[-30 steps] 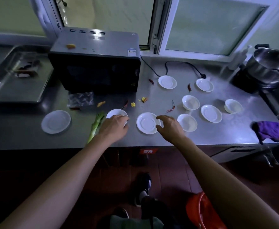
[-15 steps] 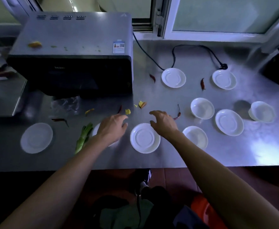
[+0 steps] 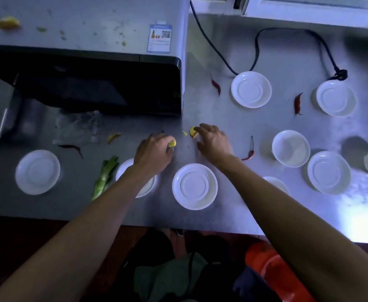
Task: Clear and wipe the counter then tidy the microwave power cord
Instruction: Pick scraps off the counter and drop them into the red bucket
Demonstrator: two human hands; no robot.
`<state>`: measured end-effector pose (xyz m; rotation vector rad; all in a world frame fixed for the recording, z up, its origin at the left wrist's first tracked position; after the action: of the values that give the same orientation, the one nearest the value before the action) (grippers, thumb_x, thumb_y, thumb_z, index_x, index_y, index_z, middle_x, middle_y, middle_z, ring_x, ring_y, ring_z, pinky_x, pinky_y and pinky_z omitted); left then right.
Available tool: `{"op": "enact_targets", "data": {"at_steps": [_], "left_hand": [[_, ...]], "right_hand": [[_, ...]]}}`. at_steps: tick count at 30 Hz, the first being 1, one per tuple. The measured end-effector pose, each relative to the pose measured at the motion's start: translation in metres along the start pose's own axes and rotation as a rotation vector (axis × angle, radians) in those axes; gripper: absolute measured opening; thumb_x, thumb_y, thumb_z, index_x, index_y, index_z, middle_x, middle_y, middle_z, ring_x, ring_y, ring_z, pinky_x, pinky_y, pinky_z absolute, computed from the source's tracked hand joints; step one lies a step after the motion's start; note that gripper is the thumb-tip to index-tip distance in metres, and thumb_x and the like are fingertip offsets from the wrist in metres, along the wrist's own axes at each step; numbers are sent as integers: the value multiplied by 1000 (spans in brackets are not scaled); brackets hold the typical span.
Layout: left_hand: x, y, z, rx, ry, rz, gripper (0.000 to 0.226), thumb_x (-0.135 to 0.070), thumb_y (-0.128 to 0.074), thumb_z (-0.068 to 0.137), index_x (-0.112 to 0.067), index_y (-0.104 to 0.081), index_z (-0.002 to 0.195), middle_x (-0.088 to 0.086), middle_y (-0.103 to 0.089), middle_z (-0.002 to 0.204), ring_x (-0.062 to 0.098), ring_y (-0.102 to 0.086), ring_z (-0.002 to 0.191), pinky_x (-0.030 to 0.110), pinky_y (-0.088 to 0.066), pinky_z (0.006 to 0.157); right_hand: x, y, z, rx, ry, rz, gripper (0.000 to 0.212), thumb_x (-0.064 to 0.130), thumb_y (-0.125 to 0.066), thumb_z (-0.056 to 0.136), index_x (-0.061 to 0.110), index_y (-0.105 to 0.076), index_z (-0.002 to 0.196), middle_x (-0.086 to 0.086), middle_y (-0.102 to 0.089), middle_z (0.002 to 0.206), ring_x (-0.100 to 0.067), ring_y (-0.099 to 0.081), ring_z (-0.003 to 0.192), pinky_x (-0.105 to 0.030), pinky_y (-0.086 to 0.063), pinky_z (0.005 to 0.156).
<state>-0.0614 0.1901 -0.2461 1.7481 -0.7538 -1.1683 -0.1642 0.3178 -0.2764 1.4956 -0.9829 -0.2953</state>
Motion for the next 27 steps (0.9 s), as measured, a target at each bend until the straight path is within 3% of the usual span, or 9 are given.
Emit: {"op": "enact_targets", "data": {"at_steps": [3,8,17,27], "left_hand": [[5,-9,12,9,-8,11,20,-22,-58,91,-21,-68,107,0,-65,101,27,-56,96,37,-46,75],[15,-25,23,51,-22,64,20,-18,-59,88,-21,-69,105,-2,-64,109,25,-52,106,38,-45,82],[19,-39,35,73,-85,156,24,-22,-63,87,-19,-69,110,1,-61,112,27,-48,111,42,-38,86],[26,-44,37,86,-54,170,28,-26,-62,90,-20,-67,116,2,-62,112,26,-48,113,41,-37,88]], "right_hand": [[2,-9,11,12,7,-21,45,8,-64,84,13,-57,129,-8,-55,137,-35,-48,123,-44,-41,92],[1,-21,20,17,1,-15,44,5,-61,83,13,-61,127,-12,-59,126,-38,-49,114,-45,-43,88],[-6,-23,28,-72,-45,23,20,14,-65,86,10,-69,104,-15,-61,101,-40,-55,95,-46,-45,77],[18,-21,37,-116,-13,70,16,20,-67,88,14,-72,102,-10,-64,103,-35,-57,96,-44,-47,78]]}}
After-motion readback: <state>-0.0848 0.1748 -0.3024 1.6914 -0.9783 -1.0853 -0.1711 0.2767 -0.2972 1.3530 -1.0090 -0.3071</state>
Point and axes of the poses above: each hand's wrist, its own z-axis towards the middle knuckle, its own y-axis out of the back of the hand, x = y × z, the point moved 10 cm from there along z, towards the middle knuckle
